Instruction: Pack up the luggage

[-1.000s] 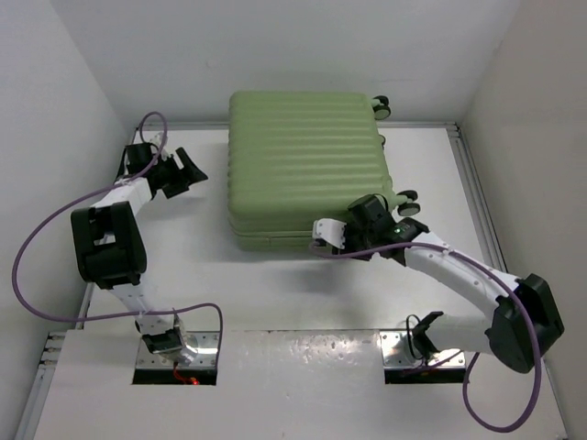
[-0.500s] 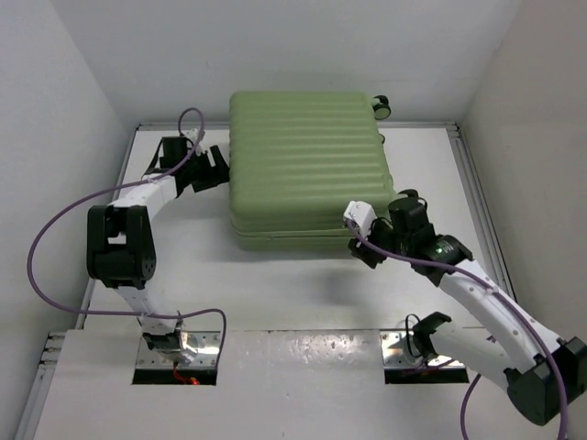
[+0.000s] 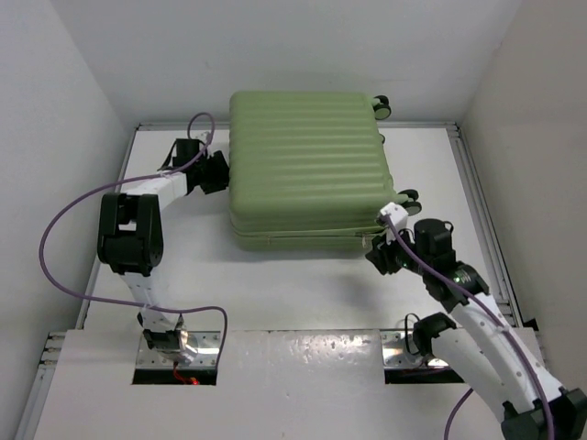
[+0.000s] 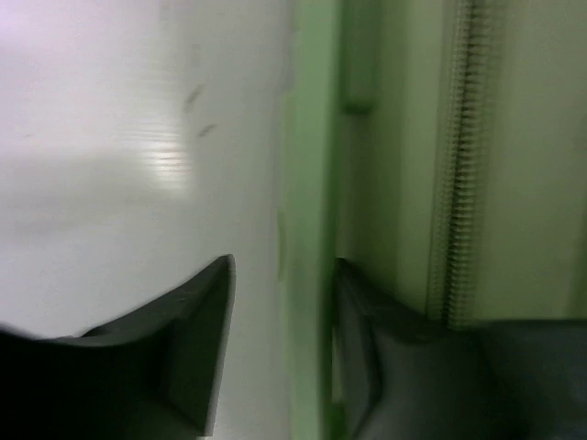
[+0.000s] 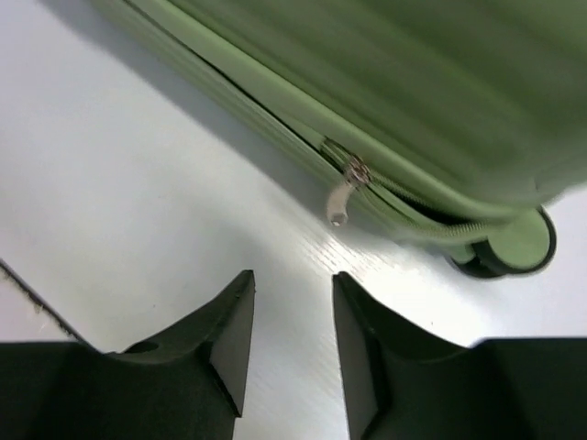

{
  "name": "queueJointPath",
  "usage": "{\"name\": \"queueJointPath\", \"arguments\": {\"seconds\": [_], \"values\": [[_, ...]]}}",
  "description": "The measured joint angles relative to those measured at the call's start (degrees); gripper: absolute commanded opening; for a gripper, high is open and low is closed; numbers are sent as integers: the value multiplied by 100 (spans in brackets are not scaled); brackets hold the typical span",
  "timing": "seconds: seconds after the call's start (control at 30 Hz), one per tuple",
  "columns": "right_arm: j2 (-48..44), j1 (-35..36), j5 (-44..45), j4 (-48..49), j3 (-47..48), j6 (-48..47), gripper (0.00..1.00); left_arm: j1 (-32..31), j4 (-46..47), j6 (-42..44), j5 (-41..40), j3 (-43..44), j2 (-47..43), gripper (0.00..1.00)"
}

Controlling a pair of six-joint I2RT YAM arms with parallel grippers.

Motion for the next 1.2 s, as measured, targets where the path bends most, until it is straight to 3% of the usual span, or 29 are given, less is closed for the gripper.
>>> {"name": "queueJointPath", "arguments": {"seconds": [0.1, 0.27, 0.3, 0.37, 0.47, 0.7, 0.9, 1.07, 1.2], "values": [[-337, -52, 431, 129, -407, 481, 32, -46, 31, -48, 28, 24, 2, 37], [-455, -109, 1099, 481, -846, 1211, 33, -70, 66, -179, 199, 57, 28, 24], [-450, -114, 1174, 629, -946, 1355, 34, -66, 76, -197, 240, 57, 37, 22], [-437, -114, 1272, 876, -1115, 1569, 48, -59, 85, -251, 306, 55, 46, 15], [-326, -105, 1338, 1340, -1327, 1738, 54, -28, 162, -363, 413, 9, 57, 7], [-280, 422, 1408, 1930, -1495, 1644, 55, 52, 549, -627, 623, -221, 44, 3], [101, 1095, 2009, 2315, -1443, 1408, 55, 59, 586, -708, 636, -245, 44, 3], [879, 1298, 2914, 2393, -1250, 1351, 50, 59, 599, -737, 629, -258, 33, 3], [938, 1296, 3311, 2455, -1226, 1357, 43, 59, 599, -745, 629, -258, 33, 3]]}}
